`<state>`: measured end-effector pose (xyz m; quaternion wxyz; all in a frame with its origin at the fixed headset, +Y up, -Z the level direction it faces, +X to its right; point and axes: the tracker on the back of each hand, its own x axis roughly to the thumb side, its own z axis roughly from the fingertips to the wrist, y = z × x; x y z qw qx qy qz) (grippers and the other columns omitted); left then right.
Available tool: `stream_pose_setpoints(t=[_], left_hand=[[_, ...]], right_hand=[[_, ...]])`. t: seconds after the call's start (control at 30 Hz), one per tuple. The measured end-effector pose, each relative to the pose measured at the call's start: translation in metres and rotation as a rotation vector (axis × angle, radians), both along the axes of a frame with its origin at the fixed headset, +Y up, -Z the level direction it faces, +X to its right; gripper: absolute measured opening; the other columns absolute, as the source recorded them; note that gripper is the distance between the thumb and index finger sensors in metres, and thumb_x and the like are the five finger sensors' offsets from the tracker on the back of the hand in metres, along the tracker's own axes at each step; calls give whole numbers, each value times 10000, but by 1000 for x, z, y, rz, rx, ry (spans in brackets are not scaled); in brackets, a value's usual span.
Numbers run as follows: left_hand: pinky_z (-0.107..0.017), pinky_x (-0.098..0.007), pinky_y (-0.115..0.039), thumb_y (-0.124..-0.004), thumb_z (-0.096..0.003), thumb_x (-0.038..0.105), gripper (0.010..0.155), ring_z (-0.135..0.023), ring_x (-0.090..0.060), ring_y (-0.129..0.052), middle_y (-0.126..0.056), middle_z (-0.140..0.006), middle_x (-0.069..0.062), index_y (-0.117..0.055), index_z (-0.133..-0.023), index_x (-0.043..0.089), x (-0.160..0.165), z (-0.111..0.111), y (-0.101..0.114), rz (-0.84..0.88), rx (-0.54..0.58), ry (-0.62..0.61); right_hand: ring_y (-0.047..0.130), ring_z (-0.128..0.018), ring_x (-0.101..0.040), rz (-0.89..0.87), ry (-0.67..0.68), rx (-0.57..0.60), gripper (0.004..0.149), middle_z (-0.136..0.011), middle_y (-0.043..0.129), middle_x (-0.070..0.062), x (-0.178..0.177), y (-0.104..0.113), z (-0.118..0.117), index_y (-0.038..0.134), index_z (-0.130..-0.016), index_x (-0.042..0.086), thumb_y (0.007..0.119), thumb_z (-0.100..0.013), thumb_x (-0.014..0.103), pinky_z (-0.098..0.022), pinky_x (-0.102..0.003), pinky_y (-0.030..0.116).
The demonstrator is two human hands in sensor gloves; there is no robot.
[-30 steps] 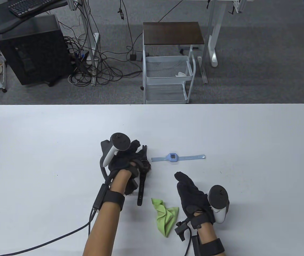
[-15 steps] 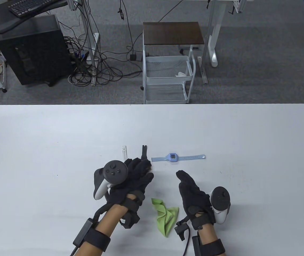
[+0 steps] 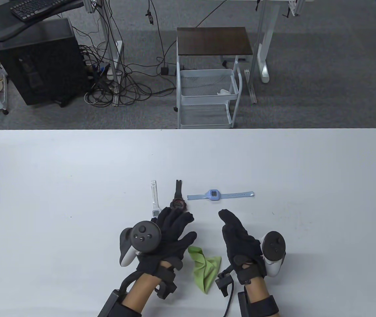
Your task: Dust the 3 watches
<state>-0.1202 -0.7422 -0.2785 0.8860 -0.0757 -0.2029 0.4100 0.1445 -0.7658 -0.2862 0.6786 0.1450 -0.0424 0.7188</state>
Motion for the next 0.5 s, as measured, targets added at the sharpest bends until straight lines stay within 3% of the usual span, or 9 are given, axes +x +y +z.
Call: stream_pose_setpoints(t=[0.33,0.5], left_hand=[[-709,-737,-127,-661,-592,547,643,-1157,-425,-139,-298,-1238,-21,-414,-1143,326,6,5,-6,-211,48,-134],[-706,-745,-126,-688,-571,597,686,-1160,-436,-155,-337,-1237,-29,-441,-1143,308,18,9,-7,-275,38,-188]], right_hand=[[398,-860,-674,-32,-32,-6,865,-1035,420,-382,10,-1,0,518,-1020,-4,610,-466,655,-476,-826,200],[398,-858,-676,-50,-51,-23,862,-1034,421,-382,15,-3,-1,523,-1019,-4,611,-468,652,-475,-826,199]])
